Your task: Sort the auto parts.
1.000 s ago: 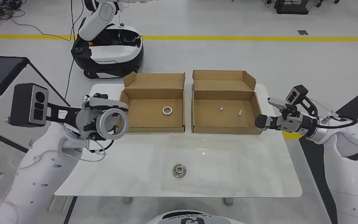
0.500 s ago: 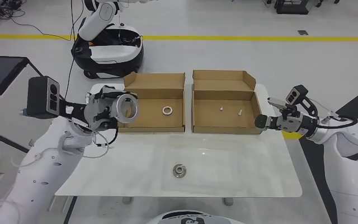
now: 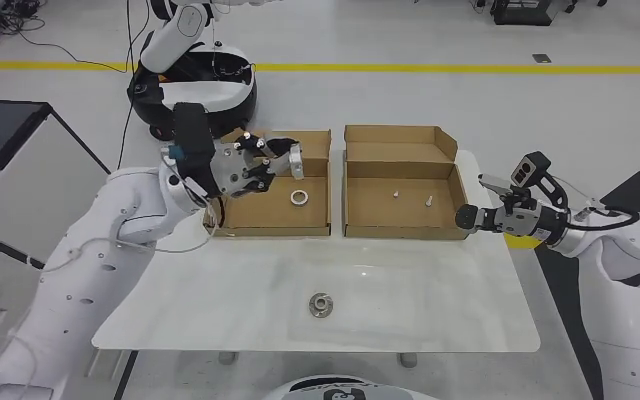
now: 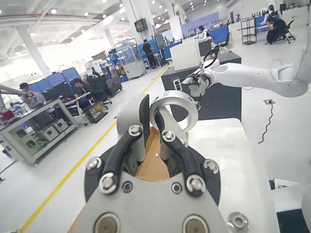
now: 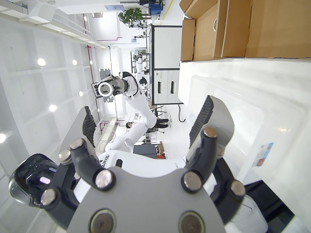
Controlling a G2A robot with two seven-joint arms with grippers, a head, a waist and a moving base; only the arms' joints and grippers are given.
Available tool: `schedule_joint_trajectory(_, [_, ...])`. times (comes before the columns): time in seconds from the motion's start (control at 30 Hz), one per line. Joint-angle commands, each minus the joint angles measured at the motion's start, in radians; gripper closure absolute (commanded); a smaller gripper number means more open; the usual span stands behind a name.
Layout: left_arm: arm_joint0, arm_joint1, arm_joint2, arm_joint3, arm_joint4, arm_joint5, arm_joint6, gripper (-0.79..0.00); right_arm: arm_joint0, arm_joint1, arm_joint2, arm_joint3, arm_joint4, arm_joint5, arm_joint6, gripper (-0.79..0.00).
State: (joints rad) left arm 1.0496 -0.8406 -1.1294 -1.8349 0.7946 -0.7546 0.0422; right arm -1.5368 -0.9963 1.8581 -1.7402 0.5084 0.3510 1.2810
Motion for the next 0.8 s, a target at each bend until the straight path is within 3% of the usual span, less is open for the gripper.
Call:
schedule_joint_trajectory(0.0, [-0.052, -0.009, 0.028, 0.037, -0.029, 0.036, -0.082, 0.000, 0.000, 0.000, 0.000, 0.000, 0.000, 0.000, 0.000, -0.785])
schedule_joint_trajectory(0.1, [-0.138, -0.027, 0.081, 0.095, -0.061, 0.080, -0.193, 0.000, 0.000, 0.000, 0.000, 0.000, 0.000, 0.000, 0.000, -0.785])
schedule_joint_trajectory(0.3, [-0.273, -0.059, 0.191, 0.231, 0.007, 0.080, -0.396, 0.000, 0.000, 0.000, 0.000, 0.000, 0.000, 0.000, 0.000, -0.785])
schedule_joint_trajectory(0.53, [-0.347, -0.095, 0.310, 0.357, 0.120, 0.059, -0.534, 0.000, 0.000, 0.000, 0.000, 0.000, 0.000, 0.000, 0.000, -0.785])
schedule_joint_trajectory(0.77, [-0.398, -0.143, 0.444, 0.480, 0.265, 0.031, -0.597, 0.000, 0.000, 0.000, 0.000, 0.000, 0.000, 0.000, 0.000, -0.785])
